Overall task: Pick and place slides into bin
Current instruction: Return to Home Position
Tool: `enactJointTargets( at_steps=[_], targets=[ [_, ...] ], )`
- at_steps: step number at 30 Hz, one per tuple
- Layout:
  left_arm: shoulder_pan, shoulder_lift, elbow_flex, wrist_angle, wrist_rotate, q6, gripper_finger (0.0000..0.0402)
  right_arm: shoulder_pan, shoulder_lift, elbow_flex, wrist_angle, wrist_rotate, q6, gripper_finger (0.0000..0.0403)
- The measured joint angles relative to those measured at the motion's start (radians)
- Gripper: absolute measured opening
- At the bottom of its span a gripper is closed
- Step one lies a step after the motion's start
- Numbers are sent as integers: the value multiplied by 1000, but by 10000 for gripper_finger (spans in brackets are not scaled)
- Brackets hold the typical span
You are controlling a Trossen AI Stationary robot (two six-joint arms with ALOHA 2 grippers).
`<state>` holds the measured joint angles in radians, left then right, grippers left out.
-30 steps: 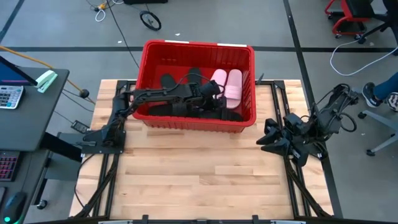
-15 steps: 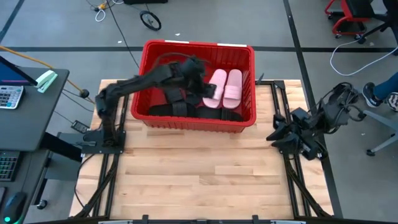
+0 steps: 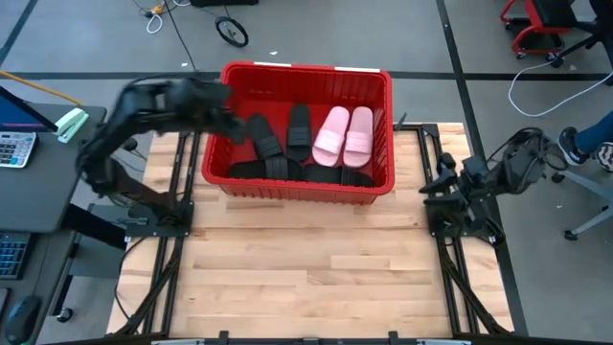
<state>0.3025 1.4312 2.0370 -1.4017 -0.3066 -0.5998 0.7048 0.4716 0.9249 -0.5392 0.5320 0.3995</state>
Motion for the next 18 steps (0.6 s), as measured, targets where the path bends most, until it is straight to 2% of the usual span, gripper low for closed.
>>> enactJointTargets(
  at_steps=[7, 10, 15, 18],
  targets=[
    [32, -194, -1, -70, -3, 6, 136, -1, -171, -89, 51, -6, -110, 139],
    [24, -242, -1, -69, 12, 9, 132, 0, -257, -196, 248, -28, -228, 139],
    [-7, -305, -92, -5, 19, 19, 123, 0, -324, -466, 675, -235, -404, 139],
    [0, -351, -188, 3, 31, 35, 119, 0, -324, -585, 809, -239, -412, 139]
  ],
)
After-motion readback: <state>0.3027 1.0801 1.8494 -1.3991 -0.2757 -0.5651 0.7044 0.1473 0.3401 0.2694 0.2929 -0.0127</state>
